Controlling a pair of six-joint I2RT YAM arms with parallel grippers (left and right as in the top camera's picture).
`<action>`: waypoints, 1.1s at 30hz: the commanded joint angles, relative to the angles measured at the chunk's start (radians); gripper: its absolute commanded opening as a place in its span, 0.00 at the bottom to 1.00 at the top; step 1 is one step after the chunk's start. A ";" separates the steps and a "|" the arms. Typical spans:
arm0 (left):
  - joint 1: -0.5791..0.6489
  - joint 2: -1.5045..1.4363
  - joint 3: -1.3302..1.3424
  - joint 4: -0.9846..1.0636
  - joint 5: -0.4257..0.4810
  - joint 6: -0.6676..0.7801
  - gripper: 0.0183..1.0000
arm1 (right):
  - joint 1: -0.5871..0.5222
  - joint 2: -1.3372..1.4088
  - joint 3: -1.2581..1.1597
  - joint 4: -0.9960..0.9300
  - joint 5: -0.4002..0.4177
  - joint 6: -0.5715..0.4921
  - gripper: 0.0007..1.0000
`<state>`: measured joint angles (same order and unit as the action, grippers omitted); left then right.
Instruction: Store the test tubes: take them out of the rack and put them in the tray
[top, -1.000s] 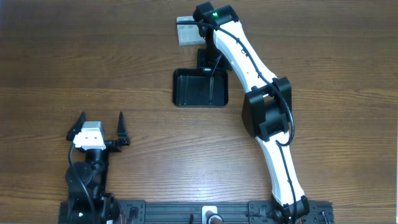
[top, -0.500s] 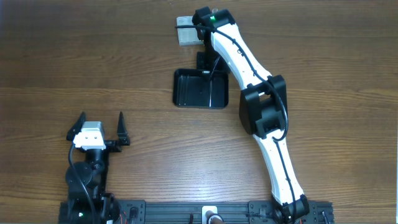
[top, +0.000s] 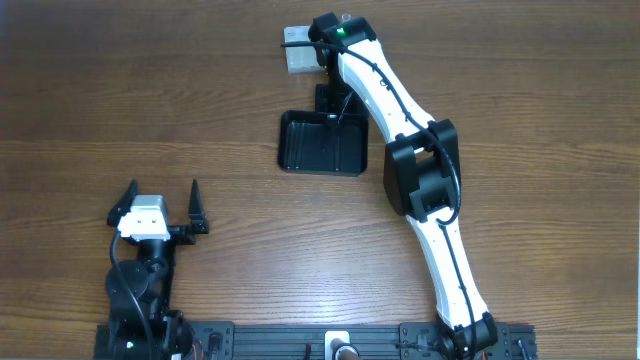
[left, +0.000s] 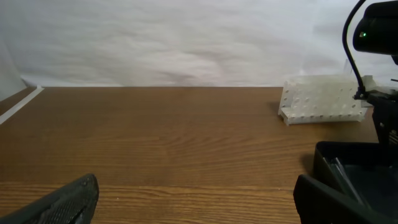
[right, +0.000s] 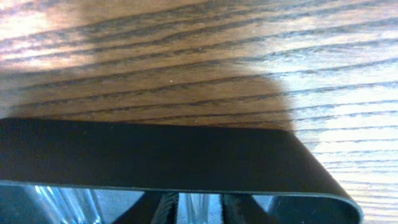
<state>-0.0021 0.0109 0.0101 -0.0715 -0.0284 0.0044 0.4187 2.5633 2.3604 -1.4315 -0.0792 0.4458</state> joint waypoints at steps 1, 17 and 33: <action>0.006 -0.008 -0.005 -0.001 0.013 0.015 1.00 | 0.001 0.016 0.027 0.002 -0.048 0.002 0.24; 0.006 -0.008 -0.004 -0.001 0.013 0.015 1.00 | 0.002 0.003 0.489 -0.266 -0.020 -0.069 0.35; 0.006 -0.008 -0.005 -0.001 0.013 0.015 1.00 | -0.032 -0.021 0.617 0.024 0.403 -0.140 0.73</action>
<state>-0.0021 0.0109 0.0101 -0.0719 -0.0288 0.0044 0.4091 2.5725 2.9887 -1.4498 0.2447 0.3420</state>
